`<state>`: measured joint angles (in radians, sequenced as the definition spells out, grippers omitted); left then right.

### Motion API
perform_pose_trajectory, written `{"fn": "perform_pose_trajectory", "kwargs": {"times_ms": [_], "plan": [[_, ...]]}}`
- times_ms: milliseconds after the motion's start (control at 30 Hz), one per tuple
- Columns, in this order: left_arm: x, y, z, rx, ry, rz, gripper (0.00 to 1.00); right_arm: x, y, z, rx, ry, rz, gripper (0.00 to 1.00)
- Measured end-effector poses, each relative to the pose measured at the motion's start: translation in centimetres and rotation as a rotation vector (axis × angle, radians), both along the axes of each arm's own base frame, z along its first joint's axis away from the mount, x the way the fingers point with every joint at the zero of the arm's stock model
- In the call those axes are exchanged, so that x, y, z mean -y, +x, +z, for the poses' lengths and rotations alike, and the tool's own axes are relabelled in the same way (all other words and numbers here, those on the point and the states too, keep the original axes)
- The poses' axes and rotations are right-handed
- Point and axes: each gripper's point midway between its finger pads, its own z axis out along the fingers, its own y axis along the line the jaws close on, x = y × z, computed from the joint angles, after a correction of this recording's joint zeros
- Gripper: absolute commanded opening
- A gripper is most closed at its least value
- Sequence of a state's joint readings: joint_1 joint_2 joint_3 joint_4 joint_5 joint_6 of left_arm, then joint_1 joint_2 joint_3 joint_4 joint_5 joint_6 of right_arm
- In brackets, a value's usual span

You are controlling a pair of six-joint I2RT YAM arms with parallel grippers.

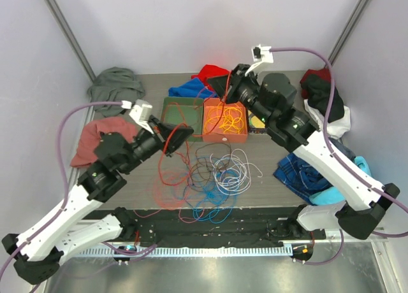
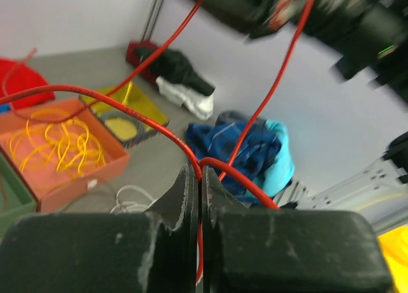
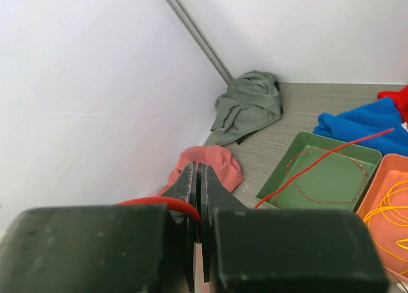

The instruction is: Untangle the cables

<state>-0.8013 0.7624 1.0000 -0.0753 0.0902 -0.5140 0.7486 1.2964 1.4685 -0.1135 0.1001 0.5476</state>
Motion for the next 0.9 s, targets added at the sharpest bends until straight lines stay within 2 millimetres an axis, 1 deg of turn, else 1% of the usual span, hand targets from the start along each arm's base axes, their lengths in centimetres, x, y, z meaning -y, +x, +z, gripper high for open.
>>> {"fn": "perform_pose_trajectory", "kwargs": {"times_ms": [67,100,167,233,267,333,367,500,600,767,900], "plan": [[0.7,0.7,-2.8,-0.039,0.037,0.002,0.0,0.1,-0.7,1.3,0.002,0.005,0.022,0.01],[0.9,1.0,-3.9,-0.054,0.052,0.004,0.0,0.1,-0.9,1.6,0.001,0.006,0.03,0.01],[1.1,1.3,-5.1,-0.068,0.068,0.011,0.0,0.1,-1.5,1.9,-0.012,0.002,0.052,0.01],[1.1,1.5,-5.2,-0.058,0.06,0.018,0.01,-0.1,-2.0,1.8,-0.031,-0.005,0.078,0.01],[1.1,1.6,-4.9,-0.05,0.053,0.02,0.05,-0.2,-2.2,1.7,-0.042,-0.009,0.09,0.01],[1.1,1.8,-4.3,-0.027,0.031,0.028,0.07,-0.3,-2.6,1.4,-0.06,-0.015,0.11,0.01],[1.1,1.8,-4.1,-0.019,0.023,0.029,0.1,-0.4,-2.8,1.2,-0.069,-0.019,0.119,0.01],[1.3,2.2,-3.8,0.005,0.011,0.039,0.16,-0.5,-3.5,0.9,-0.098,-0.03,0.146,0.01],[1.6,2.5,-4.0,0.011,0.014,0.038,0.19,-0.4,-3.9,1.1,-0.11,-0.03,0.16,0.01],[2.2,2.5,-4.5,0.011,0.02,0.016,0.22,-0.4,-4.5,2.2,-0.104,-0.016,0.183,0.01],[2.4,2.5,-4.8,0.013,0.019,0.006,0.25,-0.6,-4.9,2.4,-0.111,-0.007,0.199,0.01]]}}
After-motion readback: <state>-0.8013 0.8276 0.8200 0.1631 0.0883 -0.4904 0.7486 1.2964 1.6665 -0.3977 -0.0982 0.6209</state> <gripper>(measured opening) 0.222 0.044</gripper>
